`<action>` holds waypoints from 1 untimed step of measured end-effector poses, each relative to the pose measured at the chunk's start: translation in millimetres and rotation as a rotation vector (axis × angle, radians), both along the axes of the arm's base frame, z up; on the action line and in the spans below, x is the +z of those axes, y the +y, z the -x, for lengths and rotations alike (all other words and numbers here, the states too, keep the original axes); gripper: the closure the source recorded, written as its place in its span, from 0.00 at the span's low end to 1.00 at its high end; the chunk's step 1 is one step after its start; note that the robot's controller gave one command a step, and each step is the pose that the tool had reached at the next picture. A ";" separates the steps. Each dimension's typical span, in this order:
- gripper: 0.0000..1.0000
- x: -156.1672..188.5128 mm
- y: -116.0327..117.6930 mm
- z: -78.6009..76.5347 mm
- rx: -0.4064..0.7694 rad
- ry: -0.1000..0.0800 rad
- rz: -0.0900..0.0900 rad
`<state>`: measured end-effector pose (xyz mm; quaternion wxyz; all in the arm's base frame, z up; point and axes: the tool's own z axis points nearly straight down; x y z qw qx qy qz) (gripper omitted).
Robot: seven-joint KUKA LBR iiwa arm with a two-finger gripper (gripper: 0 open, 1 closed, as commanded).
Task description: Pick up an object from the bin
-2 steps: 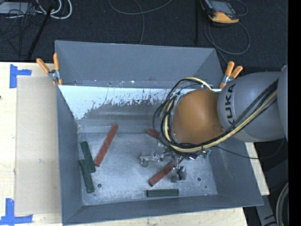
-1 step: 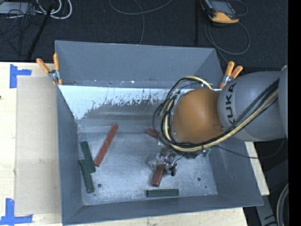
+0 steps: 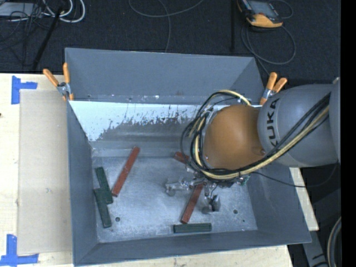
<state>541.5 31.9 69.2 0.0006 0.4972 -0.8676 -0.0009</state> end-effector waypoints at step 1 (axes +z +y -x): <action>1.00 0.3 0.0 -0.1 0.002 0.000 0.000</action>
Offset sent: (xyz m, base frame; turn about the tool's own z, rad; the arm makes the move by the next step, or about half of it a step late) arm 0.0000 0.0000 0.0000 0.0000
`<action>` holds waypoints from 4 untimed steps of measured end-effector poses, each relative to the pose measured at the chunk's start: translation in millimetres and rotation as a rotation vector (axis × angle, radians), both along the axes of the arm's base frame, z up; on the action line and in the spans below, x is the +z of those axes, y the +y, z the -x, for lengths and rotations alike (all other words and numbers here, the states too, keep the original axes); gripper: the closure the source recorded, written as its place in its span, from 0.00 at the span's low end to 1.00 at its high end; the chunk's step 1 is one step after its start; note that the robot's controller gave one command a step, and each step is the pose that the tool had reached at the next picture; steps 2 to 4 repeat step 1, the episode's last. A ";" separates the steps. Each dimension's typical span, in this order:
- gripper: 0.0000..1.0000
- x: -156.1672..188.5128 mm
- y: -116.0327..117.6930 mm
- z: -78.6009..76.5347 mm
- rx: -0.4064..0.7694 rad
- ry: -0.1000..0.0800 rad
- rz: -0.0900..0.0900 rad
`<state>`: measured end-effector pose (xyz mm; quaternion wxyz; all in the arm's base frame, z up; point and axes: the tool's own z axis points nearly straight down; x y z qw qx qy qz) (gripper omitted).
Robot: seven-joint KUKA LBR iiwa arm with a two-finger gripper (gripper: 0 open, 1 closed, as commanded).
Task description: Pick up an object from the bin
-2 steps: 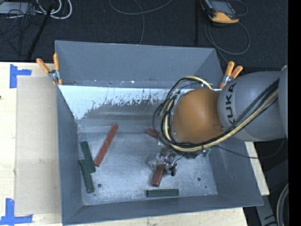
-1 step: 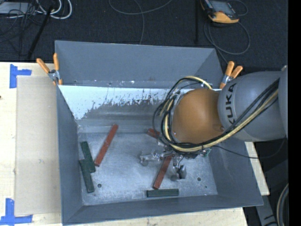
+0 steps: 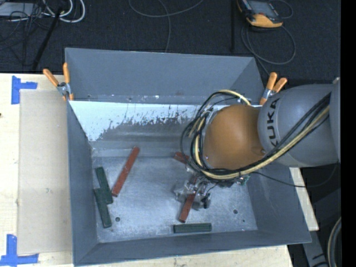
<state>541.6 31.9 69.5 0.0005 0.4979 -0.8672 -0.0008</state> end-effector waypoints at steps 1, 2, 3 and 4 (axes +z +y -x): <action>1.00 149.3 -18.7 -4.9 -0.047 -0.010 0.000; 1.00 149.3 -18.7 -4.9 -0.047 -0.010 0.000; 1.00 149.3 -18.7 -4.9 -0.047 -0.010 0.000; 1.00 149.3 -18.7 -4.9 -0.047 -0.010 0.000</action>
Offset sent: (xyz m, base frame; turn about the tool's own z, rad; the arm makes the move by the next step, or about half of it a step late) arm 0.0029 -0.0191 0.1455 0.0428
